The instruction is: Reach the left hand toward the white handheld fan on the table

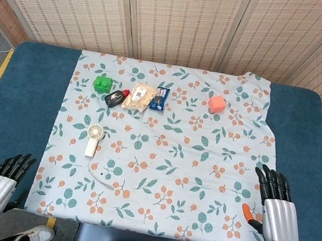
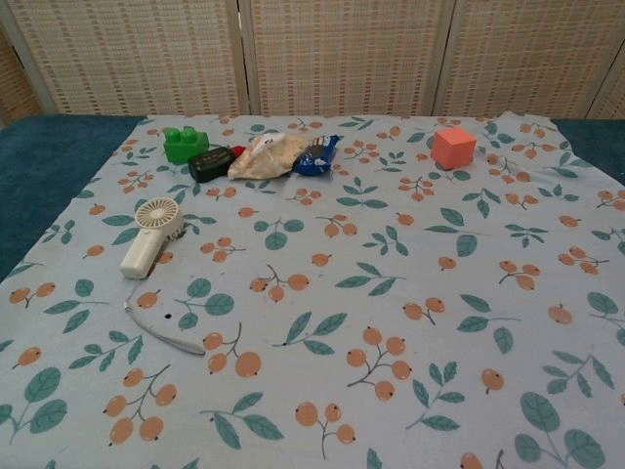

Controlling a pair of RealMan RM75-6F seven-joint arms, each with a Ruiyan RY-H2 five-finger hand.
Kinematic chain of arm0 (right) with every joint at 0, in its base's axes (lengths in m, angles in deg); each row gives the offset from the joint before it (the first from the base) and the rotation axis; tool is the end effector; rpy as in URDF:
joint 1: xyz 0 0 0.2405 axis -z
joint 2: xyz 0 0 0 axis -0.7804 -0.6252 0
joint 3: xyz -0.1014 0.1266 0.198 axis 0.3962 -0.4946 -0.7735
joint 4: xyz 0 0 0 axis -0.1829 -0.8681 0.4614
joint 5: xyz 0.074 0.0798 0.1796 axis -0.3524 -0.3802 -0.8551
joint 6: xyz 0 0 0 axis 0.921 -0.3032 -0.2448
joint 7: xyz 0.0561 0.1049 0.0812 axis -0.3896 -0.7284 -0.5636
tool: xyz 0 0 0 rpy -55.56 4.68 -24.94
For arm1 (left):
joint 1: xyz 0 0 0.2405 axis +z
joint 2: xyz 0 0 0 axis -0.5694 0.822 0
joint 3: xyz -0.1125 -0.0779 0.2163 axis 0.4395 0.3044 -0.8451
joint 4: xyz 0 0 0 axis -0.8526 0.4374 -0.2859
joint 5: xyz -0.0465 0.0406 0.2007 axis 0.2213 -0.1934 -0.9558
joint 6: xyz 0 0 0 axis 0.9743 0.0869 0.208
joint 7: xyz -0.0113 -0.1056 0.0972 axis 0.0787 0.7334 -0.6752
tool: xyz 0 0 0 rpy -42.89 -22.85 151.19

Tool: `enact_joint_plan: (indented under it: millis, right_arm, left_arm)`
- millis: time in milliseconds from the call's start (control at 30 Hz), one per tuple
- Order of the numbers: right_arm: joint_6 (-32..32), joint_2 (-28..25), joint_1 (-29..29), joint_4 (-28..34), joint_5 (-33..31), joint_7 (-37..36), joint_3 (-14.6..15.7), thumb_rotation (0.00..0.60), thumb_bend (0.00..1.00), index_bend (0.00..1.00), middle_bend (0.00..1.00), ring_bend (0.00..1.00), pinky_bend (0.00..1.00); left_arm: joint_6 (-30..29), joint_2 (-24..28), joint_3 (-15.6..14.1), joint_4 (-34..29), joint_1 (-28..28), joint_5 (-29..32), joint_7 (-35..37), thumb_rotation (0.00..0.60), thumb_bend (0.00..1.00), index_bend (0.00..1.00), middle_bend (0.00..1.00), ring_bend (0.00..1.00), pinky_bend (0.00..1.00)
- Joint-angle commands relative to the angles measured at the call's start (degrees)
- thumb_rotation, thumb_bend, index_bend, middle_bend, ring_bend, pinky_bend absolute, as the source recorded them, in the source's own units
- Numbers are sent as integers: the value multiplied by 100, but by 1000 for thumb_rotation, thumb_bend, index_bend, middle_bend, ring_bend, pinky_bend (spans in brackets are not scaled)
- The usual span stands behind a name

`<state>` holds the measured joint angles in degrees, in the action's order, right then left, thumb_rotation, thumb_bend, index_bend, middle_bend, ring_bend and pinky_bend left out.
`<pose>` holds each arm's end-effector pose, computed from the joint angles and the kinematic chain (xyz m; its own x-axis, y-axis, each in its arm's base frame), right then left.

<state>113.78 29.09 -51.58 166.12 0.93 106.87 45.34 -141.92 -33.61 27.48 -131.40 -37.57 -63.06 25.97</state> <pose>-0.1996 -0.1493 0.1246 0.3206 -0.0145 0.9471 -0.9470 -0.0254 0.3202 -0.2789 0.1374 0.1125 0.5212 0.1468 0.8407 0.8512 -0.1613 -0.4995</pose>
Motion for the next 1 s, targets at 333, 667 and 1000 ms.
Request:
enact_joint_plan:
  millis: [333,667,1000]
  right_arm:
    - [-46,47,-22,-49,-120,42,-27,600,185,0,0,0,0]
    - [-74,60,-54,-111,-252,25,-67,600,185,0,0,0,0]
    - [-35,25,-45,-104,-214,-6,-57,600,185,0,0,0,0]
  left_arm:
    - [574,-845,221,733,-662,-489,62,600,520,0,337,280,503]
    - [2378,-1868,916,1445,-1794,691,-485,600,798,0,890,808,993]
    - [2584,-2587,1231,2399,-2177,1300,-774,600,899,0,969,873,1000]
